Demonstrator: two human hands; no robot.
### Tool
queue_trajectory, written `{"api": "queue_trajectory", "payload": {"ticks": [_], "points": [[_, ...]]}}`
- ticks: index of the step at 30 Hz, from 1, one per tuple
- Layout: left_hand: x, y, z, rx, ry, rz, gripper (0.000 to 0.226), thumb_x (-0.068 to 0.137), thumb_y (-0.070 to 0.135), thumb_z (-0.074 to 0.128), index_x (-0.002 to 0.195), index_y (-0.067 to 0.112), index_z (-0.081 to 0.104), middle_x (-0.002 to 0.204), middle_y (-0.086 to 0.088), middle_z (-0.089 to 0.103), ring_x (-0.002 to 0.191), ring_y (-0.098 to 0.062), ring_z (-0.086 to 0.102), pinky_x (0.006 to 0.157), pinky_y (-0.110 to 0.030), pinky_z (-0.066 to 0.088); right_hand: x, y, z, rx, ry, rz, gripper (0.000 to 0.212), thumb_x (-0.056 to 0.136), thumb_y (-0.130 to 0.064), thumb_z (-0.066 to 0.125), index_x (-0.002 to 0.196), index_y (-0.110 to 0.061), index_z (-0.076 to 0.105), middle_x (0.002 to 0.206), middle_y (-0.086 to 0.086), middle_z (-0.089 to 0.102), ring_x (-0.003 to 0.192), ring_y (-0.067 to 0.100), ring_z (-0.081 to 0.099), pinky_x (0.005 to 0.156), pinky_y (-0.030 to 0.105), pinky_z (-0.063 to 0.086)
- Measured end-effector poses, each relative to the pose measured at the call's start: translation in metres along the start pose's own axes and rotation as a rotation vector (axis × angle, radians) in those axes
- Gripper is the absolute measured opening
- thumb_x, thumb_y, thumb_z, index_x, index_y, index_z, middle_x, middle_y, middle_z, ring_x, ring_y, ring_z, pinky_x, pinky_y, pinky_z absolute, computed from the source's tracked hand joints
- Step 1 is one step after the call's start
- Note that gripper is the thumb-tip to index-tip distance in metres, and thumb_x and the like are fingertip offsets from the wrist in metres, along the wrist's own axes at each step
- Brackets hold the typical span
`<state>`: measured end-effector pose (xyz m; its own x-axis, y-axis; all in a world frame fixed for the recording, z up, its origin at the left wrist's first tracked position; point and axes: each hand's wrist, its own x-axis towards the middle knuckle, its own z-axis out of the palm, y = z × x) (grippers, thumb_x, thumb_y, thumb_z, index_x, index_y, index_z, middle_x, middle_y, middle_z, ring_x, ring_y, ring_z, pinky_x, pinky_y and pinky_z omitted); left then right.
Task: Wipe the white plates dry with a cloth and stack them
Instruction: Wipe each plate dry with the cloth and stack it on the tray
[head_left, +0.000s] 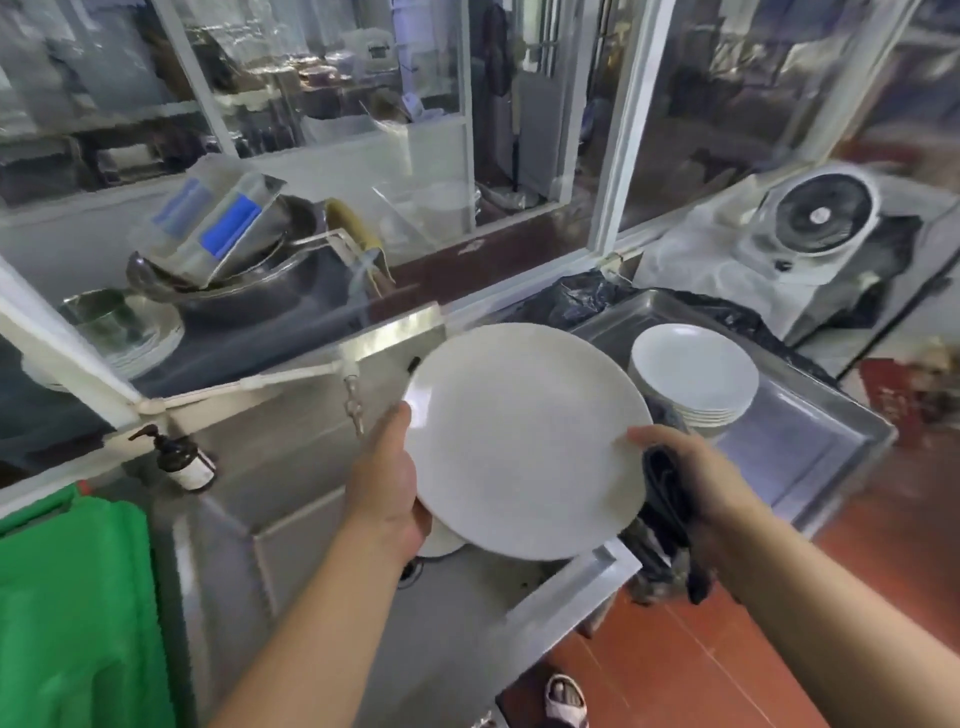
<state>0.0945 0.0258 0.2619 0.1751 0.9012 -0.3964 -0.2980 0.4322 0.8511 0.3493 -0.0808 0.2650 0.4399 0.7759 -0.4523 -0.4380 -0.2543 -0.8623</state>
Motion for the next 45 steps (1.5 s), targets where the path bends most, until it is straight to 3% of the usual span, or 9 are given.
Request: {"api": "queue_trajectory", "payload": {"ticks": [5,8,12,16,24,28,32,38,45], "points": [[0.005,-0.034,0.065,0.036,-0.185,-0.089,0.040,0.111,0.039,0.047,0.142,0.024,0.066,0.135,-0.009,0.073,0.126,-0.035,0.068,0.110,-0.059,0.052,-0.014,-0.004,-0.074,0.066,0.199,-0.027,0.030,0.077,-0.015,0.079,0.106,-0.006,0.077,0.077,0.016,0.074,0.050,0.027,0.066,0.041,0.029,0.050],[-0.001,-0.054,0.110,0.051,-0.246,-0.108,0.041,0.102,0.040,0.055,0.136,0.022,0.072,0.132,-0.010,0.075,0.124,-0.035,0.070,0.105,-0.054,0.056,-0.017,-0.013,-0.121,0.144,0.192,-0.077,0.032,0.084,-0.010,0.072,0.116,-0.008,0.075,0.096,0.021,0.077,0.075,0.033,0.073,0.059,0.039,0.060],[-0.004,-0.085,0.179,0.077,-0.255,-0.141,0.036,0.104,0.033,0.054,0.126,0.017,0.078,0.126,-0.013,0.077,0.115,-0.036,0.074,0.092,-0.050,0.063,-0.007,-0.029,-0.190,0.219,0.215,-0.099,0.044,0.087,-0.008,0.069,0.131,-0.005,0.067,0.110,0.028,0.068,0.095,0.042,0.062,0.086,0.054,0.049],[-0.007,-0.118,0.261,0.067,-0.266,-0.162,0.037,0.106,0.028,0.055,0.133,0.010,0.073,0.133,-0.019,0.073,0.123,-0.042,0.069,0.109,-0.063,0.052,0.006,-0.056,-0.265,0.263,0.219,-0.133,0.044,0.089,-0.004,0.065,0.132,-0.012,0.068,0.107,0.024,0.072,0.090,0.040,0.065,0.082,0.053,0.054],[-0.014,-0.173,0.405,-0.012,-0.252,-0.240,0.035,0.105,0.025,0.064,0.137,0.013,0.070,0.133,-0.015,0.074,0.120,-0.042,0.071,0.108,-0.063,0.052,0.029,-0.109,-0.396,0.307,0.285,-0.149,0.028,0.083,0.004,0.068,0.098,-0.015,0.082,0.099,0.026,0.070,0.086,0.041,0.065,0.085,0.057,0.052],[-0.010,-0.192,0.454,-0.020,-0.206,-0.246,0.035,0.104,0.023,0.068,0.138,0.017,0.068,0.122,-0.011,0.079,0.109,-0.039,0.076,0.096,-0.064,0.059,0.053,-0.126,-0.439,0.264,0.355,-0.137,0.033,0.078,0.002,0.072,0.108,-0.013,0.077,0.106,0.029,0.074,0.085,0.042,0.070,0.087,0.069,0.055],[0.007,-0.202,0.489,-0.030,-0.223,-0.261,0.034,0.107,0.026,0.063,0.140,0.019,0.065,0.121,-0.009,0.079,0.106,-0.036,0.077,0.095,-0.062,0.060,0.086,-0.135,-0.462,0.165,0.430,-0.139,0.035,0.071,-0.002,0.076,0.096,-0.026,0.081,0.094,0.020,0.079,0.074,0.039,0.077,0.064,0.052,0.062],[0.067,-0.213,0.519,-0.046,-0.248,-0.306,0.037,0.108,0.030,0.061,0.142,0.018,0.066,0.134,-0.012,0.074,0.118,-0.041,0.072,0.102,-0.065,0.055,0.155,-0.151,-0.470,-0.064,0.552,-0.125,0.027,0.062,-0.020,0.076,0.086,-0.031,0.075,0.082,0.005,0.079,0.068,0.025,0.072,0.062,0.040,0.058],[0.134,-0.203,0.542,-0.102,-0.209,-0.345,0.036,0.107,0.032,0.060,0.138,0.018,0.070,0.135,-0.012,0.073,0.123,-0.042,0.068,0.110,-0.066,0.050,0.233,-0.191,-0.463,-0.170,0.558,-0.062,0.015,0.074,-0.012,0.075,0.086,-0.017,0.068,0.072,0.009,0.073,0.060,0.022,0.063,0.054,0.033,0.052]]}}
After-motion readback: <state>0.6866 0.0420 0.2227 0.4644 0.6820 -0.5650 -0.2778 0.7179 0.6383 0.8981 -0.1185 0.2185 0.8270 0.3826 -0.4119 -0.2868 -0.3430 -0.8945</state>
